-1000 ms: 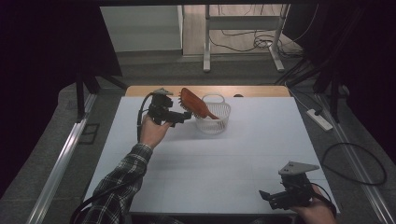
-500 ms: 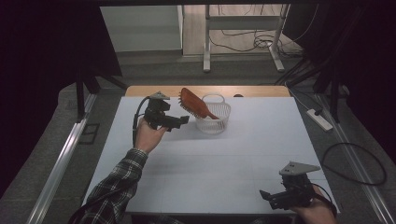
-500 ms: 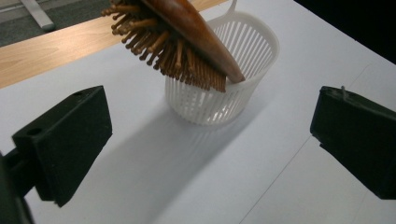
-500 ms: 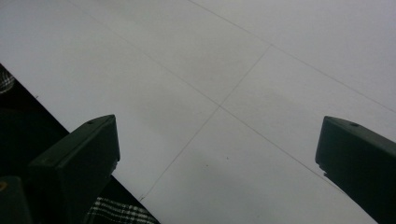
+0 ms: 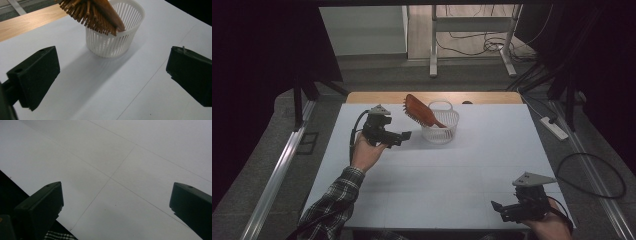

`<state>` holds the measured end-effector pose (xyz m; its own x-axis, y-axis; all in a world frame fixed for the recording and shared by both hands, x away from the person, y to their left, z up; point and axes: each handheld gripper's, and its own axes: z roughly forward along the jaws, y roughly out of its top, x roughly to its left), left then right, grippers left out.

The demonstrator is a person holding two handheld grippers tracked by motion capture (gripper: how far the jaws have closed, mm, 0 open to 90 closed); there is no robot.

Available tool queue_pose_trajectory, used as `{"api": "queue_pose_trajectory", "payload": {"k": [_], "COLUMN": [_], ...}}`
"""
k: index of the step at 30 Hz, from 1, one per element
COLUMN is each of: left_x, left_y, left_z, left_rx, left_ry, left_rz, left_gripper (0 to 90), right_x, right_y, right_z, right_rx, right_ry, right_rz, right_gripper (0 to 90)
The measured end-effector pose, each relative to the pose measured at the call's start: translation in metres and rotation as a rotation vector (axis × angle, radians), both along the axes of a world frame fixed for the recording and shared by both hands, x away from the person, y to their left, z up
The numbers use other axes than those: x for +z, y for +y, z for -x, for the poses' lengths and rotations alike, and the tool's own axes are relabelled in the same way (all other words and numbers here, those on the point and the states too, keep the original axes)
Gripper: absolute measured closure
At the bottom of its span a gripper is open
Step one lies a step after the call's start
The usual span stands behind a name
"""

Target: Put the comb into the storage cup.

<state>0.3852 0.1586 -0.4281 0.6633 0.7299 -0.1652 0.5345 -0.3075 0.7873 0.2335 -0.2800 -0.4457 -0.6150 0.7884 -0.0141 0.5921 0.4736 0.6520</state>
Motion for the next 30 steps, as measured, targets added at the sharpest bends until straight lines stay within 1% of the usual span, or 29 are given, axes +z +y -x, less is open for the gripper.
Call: {"api": "queue_pose_trajectory", "payload": {"k": [3,10,21,26,30], "left_x": [-0.003,-0.008,-0.014,-0.016,-0.020], "left_y": [0.002,0.006,0.016,0.019,0.020], "left_z": [0.003,0.011,0.025,0.033,0.039], "left_rx": [-0.002,0.002,0.011,0.010,0.010], "left_ry": [0.000,0.001,0.000,0.000,0.001], "left_rz": [0.009,0.019,0.029,0.023,0.002], "left_gripper": [0.0,0.0,0.0,0.0,0.0], "right_x": [0.000,0.001,0.000,-0.001,-0.001], "right_y": [-0.001,-0.003,-0.003,-0.004,-0.004], "right_z": [0.000,-0.002,-0.004,-0.004,-0.005], "right_rx": [-0.012,-0.037,-0.049,-0.053,-0.053], "right_ry": [-0.023,-0.045,-0.029,-0.025,-0.023], "right_rz": [0.005,0.007,0.005,0.004,0.004], "right_gripper": [0.0,0.0,0.0,0.0,0.0]}}
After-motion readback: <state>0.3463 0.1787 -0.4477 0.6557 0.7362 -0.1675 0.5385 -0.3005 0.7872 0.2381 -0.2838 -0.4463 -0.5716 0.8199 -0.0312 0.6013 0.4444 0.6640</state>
